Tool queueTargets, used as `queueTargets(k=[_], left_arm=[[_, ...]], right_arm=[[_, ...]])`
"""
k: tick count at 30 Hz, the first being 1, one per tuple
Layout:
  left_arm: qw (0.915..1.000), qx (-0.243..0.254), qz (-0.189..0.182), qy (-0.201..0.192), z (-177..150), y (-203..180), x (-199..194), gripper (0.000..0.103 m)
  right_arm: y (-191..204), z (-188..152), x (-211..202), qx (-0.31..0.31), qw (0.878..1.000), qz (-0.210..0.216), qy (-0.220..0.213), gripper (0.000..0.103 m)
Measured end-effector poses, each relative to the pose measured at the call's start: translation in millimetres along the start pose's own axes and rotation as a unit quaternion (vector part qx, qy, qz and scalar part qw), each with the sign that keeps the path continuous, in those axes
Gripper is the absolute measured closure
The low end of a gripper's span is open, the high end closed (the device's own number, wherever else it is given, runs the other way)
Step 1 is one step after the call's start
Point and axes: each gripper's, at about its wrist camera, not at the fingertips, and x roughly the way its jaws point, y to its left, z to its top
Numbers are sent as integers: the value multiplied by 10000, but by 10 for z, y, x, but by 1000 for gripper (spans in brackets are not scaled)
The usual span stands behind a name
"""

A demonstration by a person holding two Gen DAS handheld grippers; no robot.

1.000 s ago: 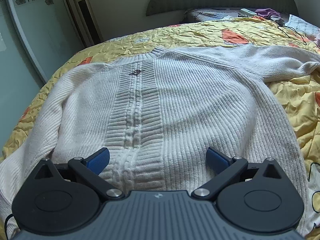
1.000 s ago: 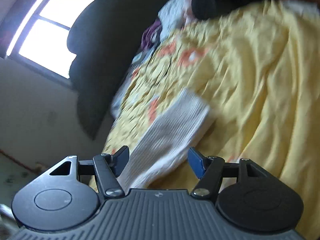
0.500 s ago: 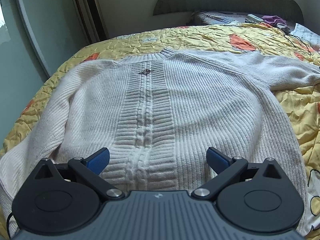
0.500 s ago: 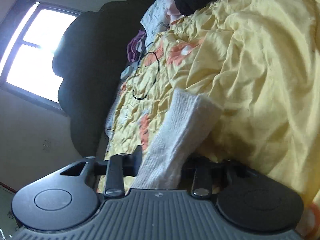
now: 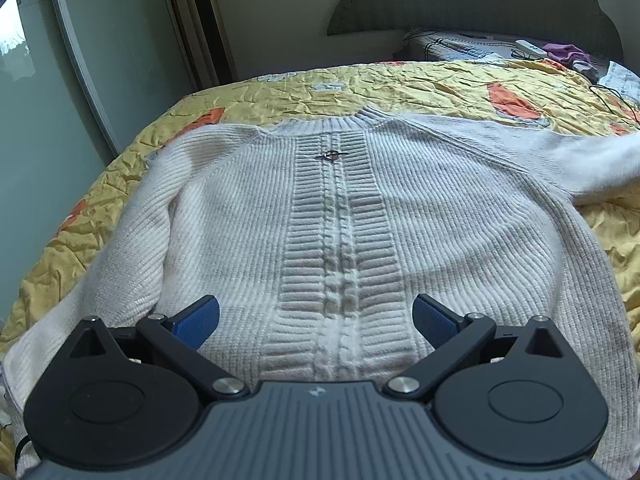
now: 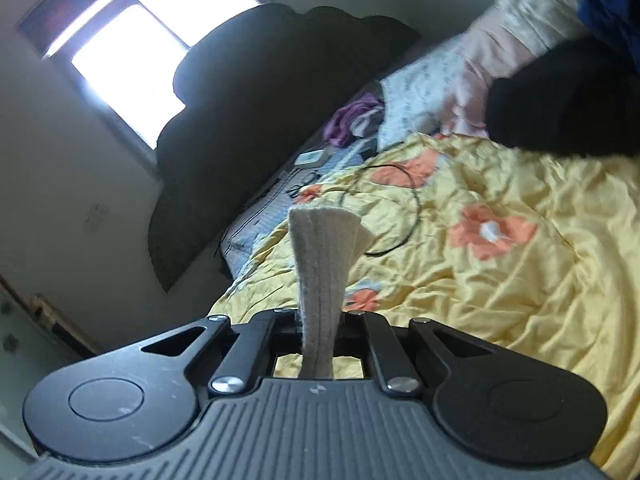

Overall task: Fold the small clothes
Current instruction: 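Lift the sleeve with the right gripper and carry it across the sweater body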

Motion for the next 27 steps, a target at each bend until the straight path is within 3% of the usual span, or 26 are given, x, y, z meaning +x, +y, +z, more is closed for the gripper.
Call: queueTargets(k=[3, 10, 17, 27], left_arm=[[9999, -115, 55, 56, 43, 118, 54, 0], [9991, -382, 163, 38, 20, 396, 19, 0], [9978, -620, 188, 109, -19, 550, 106, 0], [9952, -902, 254, 295, -74, 676, 251, 0]], right_arm=[[615, -289, -55, -829, 9959, 351, 106, 92], [1572, -806, 37, -1457, 9838, 971, 384, 92], [2145, -1420, -6, -1639, 9745, 1240, 897, 92], [2710, -2271, -76, -2203, 9497, 1543, 1608, 91]])
